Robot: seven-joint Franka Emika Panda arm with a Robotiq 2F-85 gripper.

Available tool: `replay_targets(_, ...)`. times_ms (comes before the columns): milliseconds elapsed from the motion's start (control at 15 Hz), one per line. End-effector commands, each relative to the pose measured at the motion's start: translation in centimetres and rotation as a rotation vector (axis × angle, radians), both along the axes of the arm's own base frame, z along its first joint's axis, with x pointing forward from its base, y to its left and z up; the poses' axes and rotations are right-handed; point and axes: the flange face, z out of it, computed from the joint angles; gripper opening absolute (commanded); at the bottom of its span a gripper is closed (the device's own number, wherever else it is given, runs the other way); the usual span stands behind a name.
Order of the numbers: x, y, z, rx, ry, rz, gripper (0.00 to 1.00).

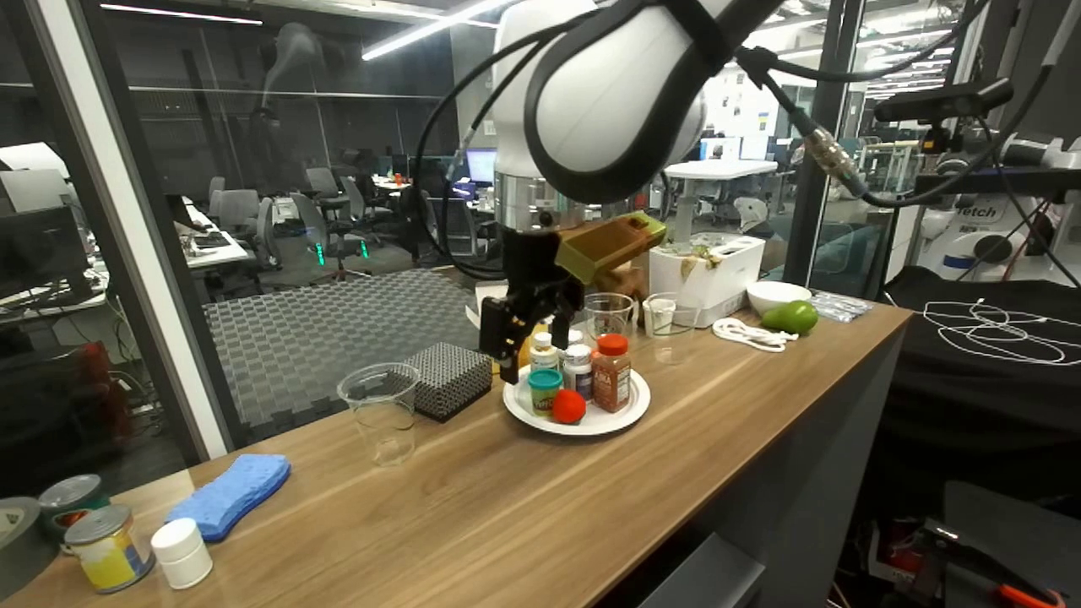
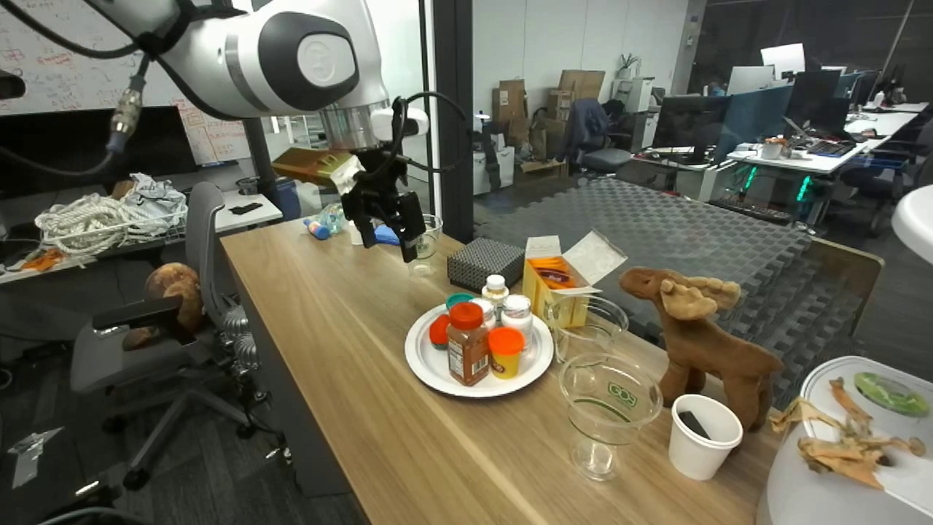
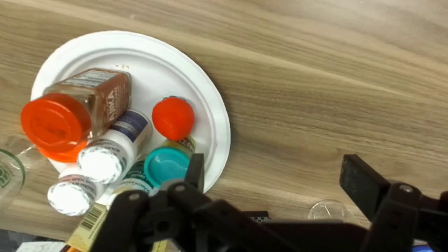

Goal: Organize all the containers on the white plate

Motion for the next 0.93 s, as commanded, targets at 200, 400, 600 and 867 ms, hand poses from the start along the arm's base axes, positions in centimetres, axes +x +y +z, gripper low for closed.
replay_targets(200, 6.7, 5.8, 0.9, 0.008, 0.109, 0.060, 1.00)
replay_targets(400, 9.5, 7.5, 0.5, 0.007, 0.070, 0.047, 1.00)
replay_targets(600, 11.6, 8.7, 0.1, 0.021, 0.024, 0.043, 1.00)
replay_targets(867, 13.3, 9.8, -0.9, 0.024, -0.007, 0.040, 1.00)
